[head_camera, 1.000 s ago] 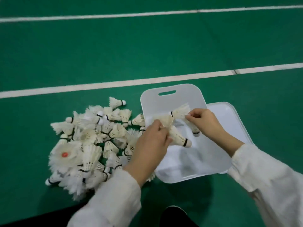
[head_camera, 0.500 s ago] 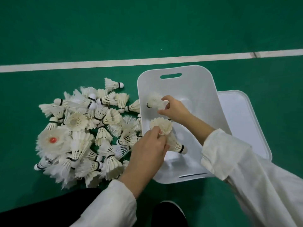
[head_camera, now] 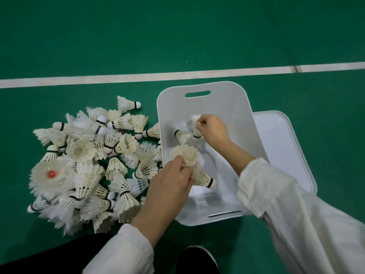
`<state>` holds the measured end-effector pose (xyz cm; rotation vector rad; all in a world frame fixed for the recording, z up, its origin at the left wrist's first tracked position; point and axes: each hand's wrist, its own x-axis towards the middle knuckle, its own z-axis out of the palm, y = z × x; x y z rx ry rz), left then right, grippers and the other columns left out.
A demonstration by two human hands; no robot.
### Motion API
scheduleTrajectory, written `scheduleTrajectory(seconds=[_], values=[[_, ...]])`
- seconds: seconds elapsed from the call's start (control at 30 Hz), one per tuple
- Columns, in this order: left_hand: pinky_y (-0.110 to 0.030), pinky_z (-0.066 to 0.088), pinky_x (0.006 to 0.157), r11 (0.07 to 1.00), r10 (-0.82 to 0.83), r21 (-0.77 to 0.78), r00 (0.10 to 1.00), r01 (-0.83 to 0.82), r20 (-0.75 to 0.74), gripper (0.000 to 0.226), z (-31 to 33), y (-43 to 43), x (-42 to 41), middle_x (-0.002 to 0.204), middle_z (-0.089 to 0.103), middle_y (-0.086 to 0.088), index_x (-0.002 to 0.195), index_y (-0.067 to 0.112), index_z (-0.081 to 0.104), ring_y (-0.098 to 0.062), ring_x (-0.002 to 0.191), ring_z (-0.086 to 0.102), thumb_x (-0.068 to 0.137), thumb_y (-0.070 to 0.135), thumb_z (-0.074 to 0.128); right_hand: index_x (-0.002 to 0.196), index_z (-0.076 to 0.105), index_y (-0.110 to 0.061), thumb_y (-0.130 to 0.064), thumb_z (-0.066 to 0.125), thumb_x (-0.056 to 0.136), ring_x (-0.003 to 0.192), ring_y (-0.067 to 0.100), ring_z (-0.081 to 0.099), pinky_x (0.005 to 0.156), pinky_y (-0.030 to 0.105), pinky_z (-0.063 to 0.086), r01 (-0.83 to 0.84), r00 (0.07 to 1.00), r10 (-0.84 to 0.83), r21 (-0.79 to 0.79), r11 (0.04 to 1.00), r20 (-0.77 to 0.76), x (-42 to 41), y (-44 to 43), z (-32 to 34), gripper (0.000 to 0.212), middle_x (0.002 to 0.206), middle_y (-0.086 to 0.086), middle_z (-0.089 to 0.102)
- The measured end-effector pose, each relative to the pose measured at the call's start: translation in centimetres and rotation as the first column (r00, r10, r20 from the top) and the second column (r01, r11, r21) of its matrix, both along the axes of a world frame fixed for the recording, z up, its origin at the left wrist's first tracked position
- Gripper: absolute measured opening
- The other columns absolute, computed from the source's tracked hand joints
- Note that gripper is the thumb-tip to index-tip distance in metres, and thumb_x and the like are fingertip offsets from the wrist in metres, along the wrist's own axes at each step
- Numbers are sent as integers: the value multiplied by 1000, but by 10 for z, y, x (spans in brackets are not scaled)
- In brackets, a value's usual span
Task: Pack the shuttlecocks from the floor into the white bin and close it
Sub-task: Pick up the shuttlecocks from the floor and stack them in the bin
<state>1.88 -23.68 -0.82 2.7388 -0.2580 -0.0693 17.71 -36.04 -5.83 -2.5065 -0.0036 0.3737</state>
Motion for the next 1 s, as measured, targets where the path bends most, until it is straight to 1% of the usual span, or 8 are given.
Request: scheduleTrajectory(seconds=[0.13,0.3,0.4,0.47,0.63,0.73,0.9,1.0], values=[[-22,31,43,1000,6,2,1000,-6,-12,19,0,-2,0,77,52,0,71,14,62,-17,60,53,69,24,78,91,65,-3,-9,49,88,87,29,61,66,31,43,-31,999,31,-16,999,9,12,14,-7,18,93,13,67],[-21,29,41,1000,9,16,999,-8,-32,19,-1,0,5,75,53,0,68,14,64,-16,58,55,67,25,80,131,52,-17,-15,55,91,125,19,47,102,26,35,-187,981,188,26,982,-46,2,-2,15,40,136,2,53],[-24,31,41,1000,24,0,999,-24,-40,17,-2,1,12,75,54,-2,69,12,66,-20,57,56,68,21,80,116,63,-19,-15,56,91,89,8,57,76,6,40,-234,972,226,137,963,72,-34,-24,52,27,116,-5,64],[-27,31,46,999,30,-35,999,-32,-37,14,-2,0,16,81,54,-5,79,9,67,-24,64,56,77,22,72,105,67,-22,-16,58,89,76,5,55,66,6,38,-371,929,360,179,911,89,-66,-40,70,19,109,-10,62],[-27,33,56,991,58,-114,997,-63,-46,15,6,-9,17,93,54,-4,92,13,67,-22,78,56,87,24,59,125,45,-28,-37,67,80,92,13,56,77,30,51,-447,890,451,69,892,-63,-111,-52,70,51,133,-14,32],[-30,39,59,982,38,-181,997,-51,-70,13,10,-14,15,92,52,-5,91,9,67,-23,80,55,86,18,60,138,28,-25,-36,69,79,107,16,53,84,33,49,-317,945,320,56,947,-64,-118,-42,61,72,130,-6,42],[-28,41,64,955,120,-262,989,-139,-86,21,20,-5,18,101,51,4,110,20,58,-17,77,57,90,27,55,141,26,-26,-39,61,83,112,20,49,83,32,43,-365,931,362,-95,926,-53,-120,-42,56,69,122,-1,51],[-31,42,61,923,247,-279,964,-264,-96,37,30,6,26,90,55,9,126,26,36,-18,71,56,93,25,51,120,50,-20,-35,61,83,94,25,56,76,31,43,-262,965,258,-86,961,-52,-99,-51,58,41,110,4,51]])
